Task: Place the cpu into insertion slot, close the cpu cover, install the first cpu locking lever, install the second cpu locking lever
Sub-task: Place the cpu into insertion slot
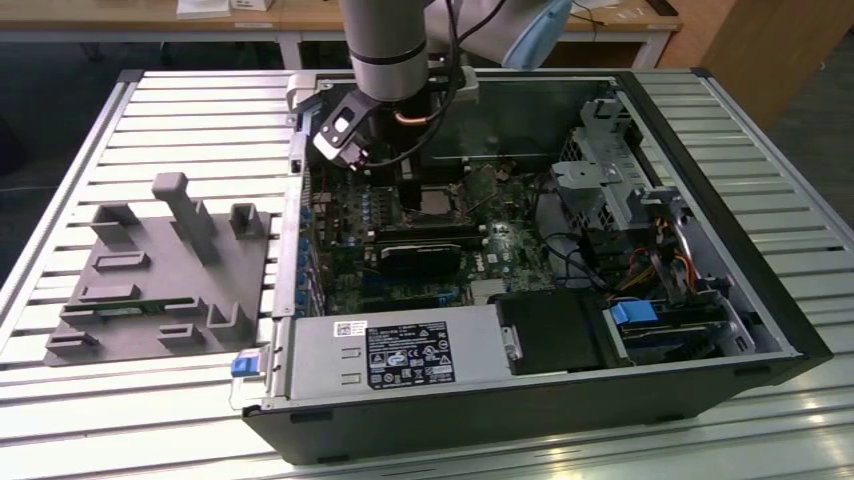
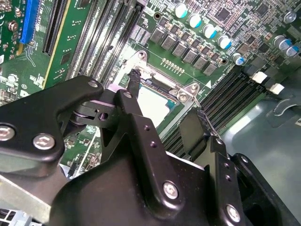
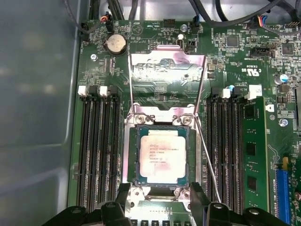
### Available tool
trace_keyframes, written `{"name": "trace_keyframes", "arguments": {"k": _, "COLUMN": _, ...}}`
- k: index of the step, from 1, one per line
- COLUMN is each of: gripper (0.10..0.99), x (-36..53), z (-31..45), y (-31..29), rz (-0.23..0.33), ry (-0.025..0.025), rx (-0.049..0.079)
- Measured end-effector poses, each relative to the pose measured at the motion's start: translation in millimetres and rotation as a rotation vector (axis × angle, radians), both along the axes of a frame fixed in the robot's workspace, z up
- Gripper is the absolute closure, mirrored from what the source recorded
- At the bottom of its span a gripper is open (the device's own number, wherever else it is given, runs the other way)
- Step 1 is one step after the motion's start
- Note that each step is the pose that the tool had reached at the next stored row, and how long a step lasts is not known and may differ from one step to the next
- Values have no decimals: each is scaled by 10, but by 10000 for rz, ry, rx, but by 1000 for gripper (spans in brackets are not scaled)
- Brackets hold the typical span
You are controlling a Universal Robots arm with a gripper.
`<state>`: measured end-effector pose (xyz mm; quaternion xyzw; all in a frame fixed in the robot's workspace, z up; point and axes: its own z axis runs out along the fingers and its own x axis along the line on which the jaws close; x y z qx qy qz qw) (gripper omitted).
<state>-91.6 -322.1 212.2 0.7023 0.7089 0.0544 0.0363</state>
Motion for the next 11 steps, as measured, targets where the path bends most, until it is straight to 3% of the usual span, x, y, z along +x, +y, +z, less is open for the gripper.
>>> {"name": "trace_keyframes", "arguments": {"k": 11, "gripper": 475, "x": 108, "z": 0, "y": -1, "rz": 75, "ry": 2, "rx": 1}}
